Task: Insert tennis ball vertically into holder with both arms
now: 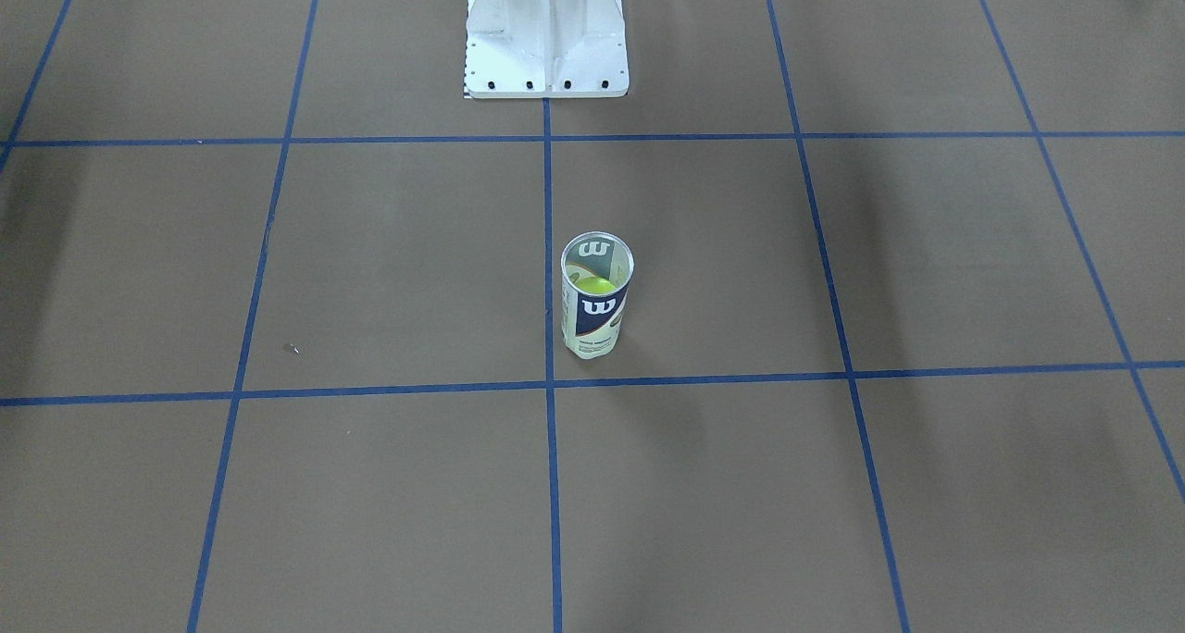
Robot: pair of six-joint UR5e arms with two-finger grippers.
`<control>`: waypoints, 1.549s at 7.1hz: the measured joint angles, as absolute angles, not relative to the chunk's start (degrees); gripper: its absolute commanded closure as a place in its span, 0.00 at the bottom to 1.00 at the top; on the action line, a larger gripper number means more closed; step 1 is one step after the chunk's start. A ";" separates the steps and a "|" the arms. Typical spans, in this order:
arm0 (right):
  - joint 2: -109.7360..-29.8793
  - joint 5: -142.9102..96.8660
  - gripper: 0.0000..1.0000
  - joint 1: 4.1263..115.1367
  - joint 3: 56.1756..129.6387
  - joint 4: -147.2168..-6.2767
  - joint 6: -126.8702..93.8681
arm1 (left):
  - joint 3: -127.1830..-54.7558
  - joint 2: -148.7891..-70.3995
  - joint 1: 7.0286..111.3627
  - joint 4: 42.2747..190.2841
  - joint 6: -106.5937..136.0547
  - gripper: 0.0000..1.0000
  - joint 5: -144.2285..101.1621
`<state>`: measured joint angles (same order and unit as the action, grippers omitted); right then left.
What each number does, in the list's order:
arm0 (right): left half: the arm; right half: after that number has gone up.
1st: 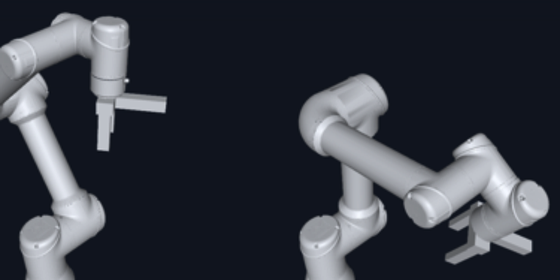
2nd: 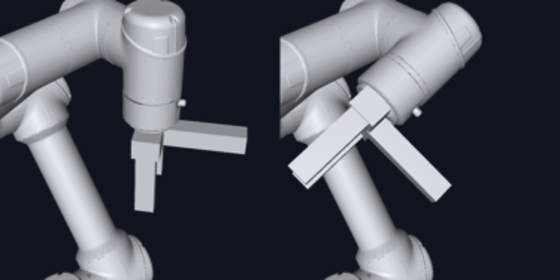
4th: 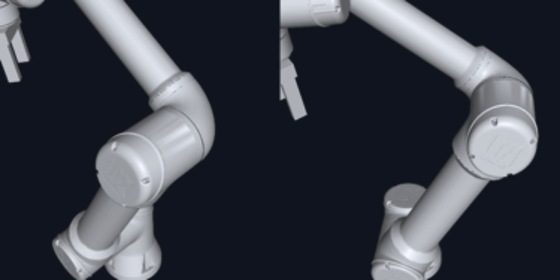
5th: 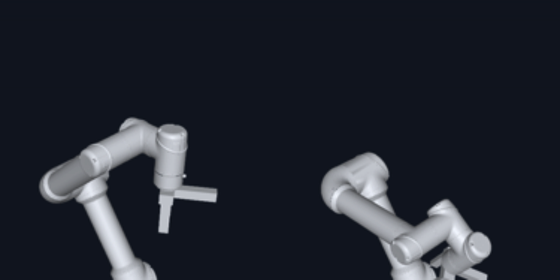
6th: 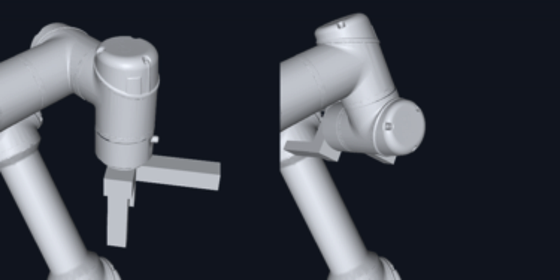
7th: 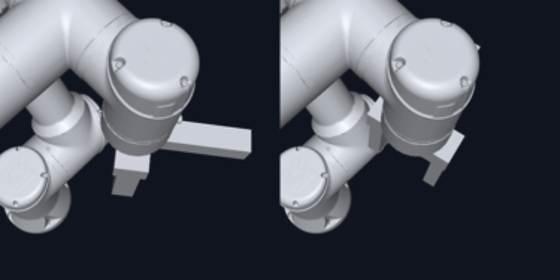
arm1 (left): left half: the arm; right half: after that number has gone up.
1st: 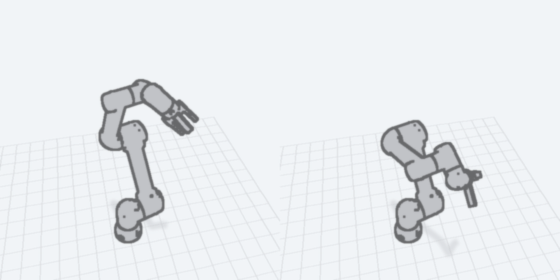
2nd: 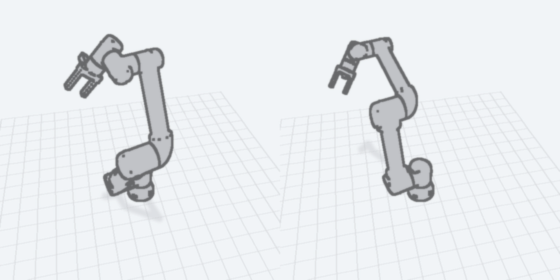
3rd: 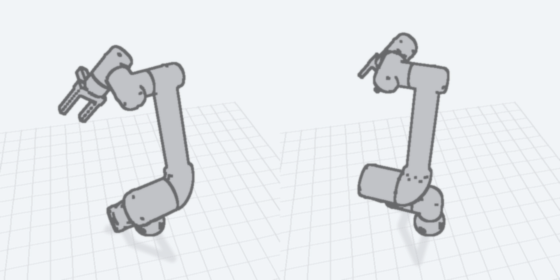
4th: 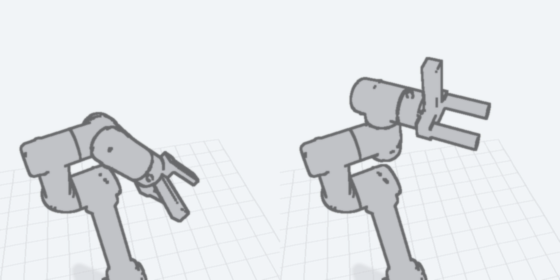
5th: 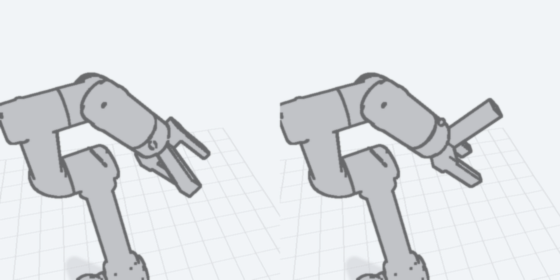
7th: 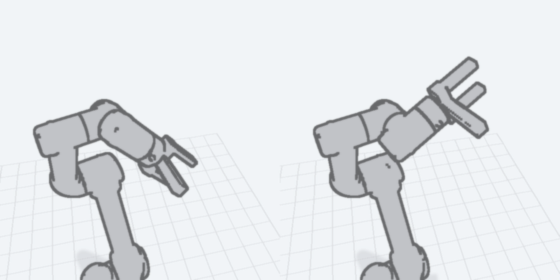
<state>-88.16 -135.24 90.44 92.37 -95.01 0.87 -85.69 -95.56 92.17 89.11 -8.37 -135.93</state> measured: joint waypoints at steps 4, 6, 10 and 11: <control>-88.11 -135.26 0.01 90.44 92.43 -94.97 0.74 | -85.91 -94.10 92.20 89.55 -8.44 0.00 -136.16; -88.15 -135.28 0.01 90.44 92.53 -95.00 0.71 | -85.84 -94.07 92.19 89.56 -8.44 0.00 -136.14; -88.21 -135.68 0.01 90.44 92.71 -95.01 0.70 | -85.63 -94.13 92.11 89.56 -8.42 0.00 -136.02; -88.23 -135.95 0.01 90.44 92.65 -95.01 0.70 | -85.61 -94.16 92.11 89.56 -8.38 0.00 -135.99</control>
<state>-88.23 -135.95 90.44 92.65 -95.01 0.70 -85.61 -94.16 92.11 89.56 -8.38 -135.99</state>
